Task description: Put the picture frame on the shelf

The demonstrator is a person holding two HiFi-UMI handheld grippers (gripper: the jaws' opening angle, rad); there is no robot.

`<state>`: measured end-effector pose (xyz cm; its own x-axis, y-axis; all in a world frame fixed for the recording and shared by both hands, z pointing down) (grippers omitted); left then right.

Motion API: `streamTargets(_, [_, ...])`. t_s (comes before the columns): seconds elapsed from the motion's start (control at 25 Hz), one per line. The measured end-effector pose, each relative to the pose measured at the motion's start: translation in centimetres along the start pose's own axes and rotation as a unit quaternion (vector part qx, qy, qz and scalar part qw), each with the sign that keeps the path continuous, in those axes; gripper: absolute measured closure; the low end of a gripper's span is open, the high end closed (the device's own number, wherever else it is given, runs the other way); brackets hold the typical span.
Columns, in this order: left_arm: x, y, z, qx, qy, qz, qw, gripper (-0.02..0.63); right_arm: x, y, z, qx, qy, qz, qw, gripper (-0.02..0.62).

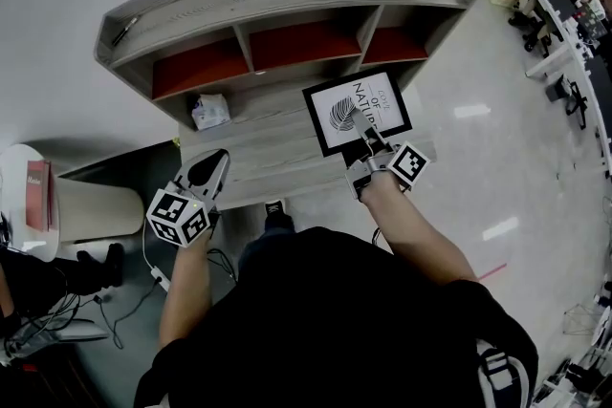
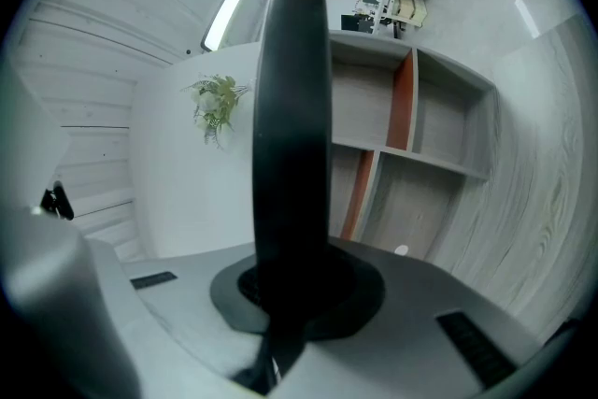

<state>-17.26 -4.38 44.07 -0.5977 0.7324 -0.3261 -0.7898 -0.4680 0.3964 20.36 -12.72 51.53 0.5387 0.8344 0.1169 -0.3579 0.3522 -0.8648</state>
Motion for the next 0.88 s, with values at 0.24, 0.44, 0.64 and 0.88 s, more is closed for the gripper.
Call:
streamTargets(0.24, [-0.9,1.0,-1.0,-0.004,0.001,0.003,1.0000,0.583,-1.6,0.0,0.1,-0.002,0.001,-0.001,1.000,0.574])
streamTargets(0.44, [-1.4,2.0,-1.7,-0.004,0.005,0.004,1.0000,0.583,-2.8,-0.3,0.1,-0.004,0.001,0.002,1.000,0.574])
streamTargets(0.64, [-1.9,3.1,-2.5,-0.004,0.005,0.006,1.0000,0.583,-3.9,-0.6,0.1,-0.007,-0.002,0.005,1.000,0.572])
streamTargets(0.88, [-2.7,4.0,-3.3,-0.008,0.010,0.012,0.9998,0.583,-5.2,-0.6,0.1,-0.012,-0.003,0.005,1.000,0.572])
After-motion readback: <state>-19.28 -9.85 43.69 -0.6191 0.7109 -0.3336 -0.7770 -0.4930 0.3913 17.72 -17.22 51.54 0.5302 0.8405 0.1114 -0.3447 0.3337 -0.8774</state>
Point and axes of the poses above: the fingertips, and each gripper's own axes: x backward along the fingers, y to its left, z out of its underside, the point moved 9 cm from there along x, backward along the fingers, and after that the axes turned 15 degrees about x, right-handed, at the moved point
